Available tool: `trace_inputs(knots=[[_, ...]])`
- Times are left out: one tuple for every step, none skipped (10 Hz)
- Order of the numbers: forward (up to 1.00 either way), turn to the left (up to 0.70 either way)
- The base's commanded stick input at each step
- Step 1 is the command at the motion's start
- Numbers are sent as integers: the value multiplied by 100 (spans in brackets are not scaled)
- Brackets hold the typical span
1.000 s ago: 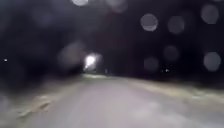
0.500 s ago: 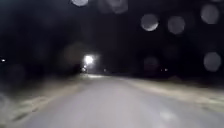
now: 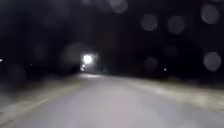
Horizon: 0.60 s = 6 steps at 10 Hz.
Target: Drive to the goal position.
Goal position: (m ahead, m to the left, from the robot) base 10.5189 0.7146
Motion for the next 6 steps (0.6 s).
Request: trace_inputs(knots=[[100, 40], [100, 40], [100, 23], [100, 0], [100, 0], [100, 0]])
